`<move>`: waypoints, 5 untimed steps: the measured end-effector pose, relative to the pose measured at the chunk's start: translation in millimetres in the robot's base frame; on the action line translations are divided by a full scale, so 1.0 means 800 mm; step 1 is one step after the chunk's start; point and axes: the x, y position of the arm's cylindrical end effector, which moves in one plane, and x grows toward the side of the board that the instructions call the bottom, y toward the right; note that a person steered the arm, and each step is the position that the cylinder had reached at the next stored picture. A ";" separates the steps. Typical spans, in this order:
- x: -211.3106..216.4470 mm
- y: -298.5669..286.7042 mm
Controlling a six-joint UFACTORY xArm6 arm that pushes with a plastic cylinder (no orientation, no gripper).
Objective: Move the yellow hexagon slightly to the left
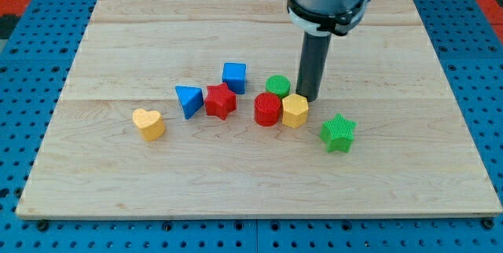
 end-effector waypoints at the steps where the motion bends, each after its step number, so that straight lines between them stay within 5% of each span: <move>1: -0.006 -0.017; 5: -0.039 -0.028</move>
